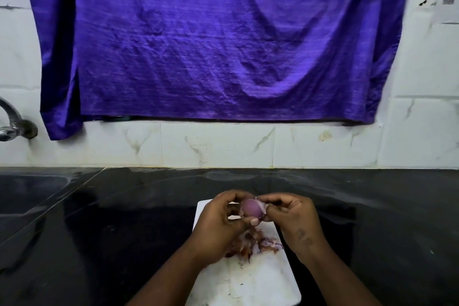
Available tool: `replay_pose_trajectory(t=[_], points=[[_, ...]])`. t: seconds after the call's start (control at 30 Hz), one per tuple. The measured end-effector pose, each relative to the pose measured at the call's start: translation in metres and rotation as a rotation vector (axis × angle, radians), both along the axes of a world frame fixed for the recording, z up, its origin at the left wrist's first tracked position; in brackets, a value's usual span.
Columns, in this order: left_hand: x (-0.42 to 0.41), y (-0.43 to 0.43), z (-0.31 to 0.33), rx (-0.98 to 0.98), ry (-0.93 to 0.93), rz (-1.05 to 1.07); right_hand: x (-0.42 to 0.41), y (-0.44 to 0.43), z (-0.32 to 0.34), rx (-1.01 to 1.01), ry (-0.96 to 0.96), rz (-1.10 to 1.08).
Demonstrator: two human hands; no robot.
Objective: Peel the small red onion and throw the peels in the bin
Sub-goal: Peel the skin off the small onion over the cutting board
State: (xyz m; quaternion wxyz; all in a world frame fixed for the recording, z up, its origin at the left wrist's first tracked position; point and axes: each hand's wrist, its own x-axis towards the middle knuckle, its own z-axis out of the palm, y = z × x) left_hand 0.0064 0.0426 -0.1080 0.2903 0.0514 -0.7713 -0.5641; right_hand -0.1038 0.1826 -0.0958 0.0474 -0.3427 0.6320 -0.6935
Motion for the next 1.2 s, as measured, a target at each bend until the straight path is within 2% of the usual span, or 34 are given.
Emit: replay_pose_trajectory(t=[0.2, 0.33, 0.4, 0.53, 0.6, 0.67, 0.73, 0.83, 0.93, 1.2], points=[[0.002, -0.001, 0.001, 0.169, 0.052, -0.088, -0.004, 0.001, 0.0, -0.149, -0.321, 0.075], [0.001, -0.001, 0.002, 0.276, 0.08, -0.127, -0.011, -0.004, -0.007, -0.184, -0.418, 0.013], [0.001, -0.002, 0.004, 0.311, 0.101, -0.131, -0.018, -0.003, -0.012, -0.086, -0.346, -0.044], [0.0, -0.001, 0.005, 0.303, 0.108, -0.133, -0.017, -0.001, -0.023, 0.347, 0.037, -0.043], [0.0, 0.0, 0.005, 0.292, 0.103, -0.113, -0.014, -0.002, -0.023, 0.472, 0.158, -0.055], [0.0, -0.002, 0.004, 0.266, 0.092, -0.078, -0.016, -0.003, -0.021, 0.403, 0.115, -0.057], [0.0, -0.003, 0.002, 0.223, 0.06, -0.051, -0.016, -0.003, -0.017, 0.228, -0.023, -0.045], [-0.001, -0.004, 0.0, 0.16, 0.007, -0.039, -0.009, -0.003, -0.009, 0.024, -0.157, 0.087], [0.0, -0.003, -0.001, 0.114, -0.009, -0.054, -0.007, -0.004, -0.01, 0.003, -0.075, 0.138], [0.003, -0.002, 0.0, 0.03, -0.037, -0.048, -0.015, -0.002, -0.016, -0.005, 0.066, 0.073]])
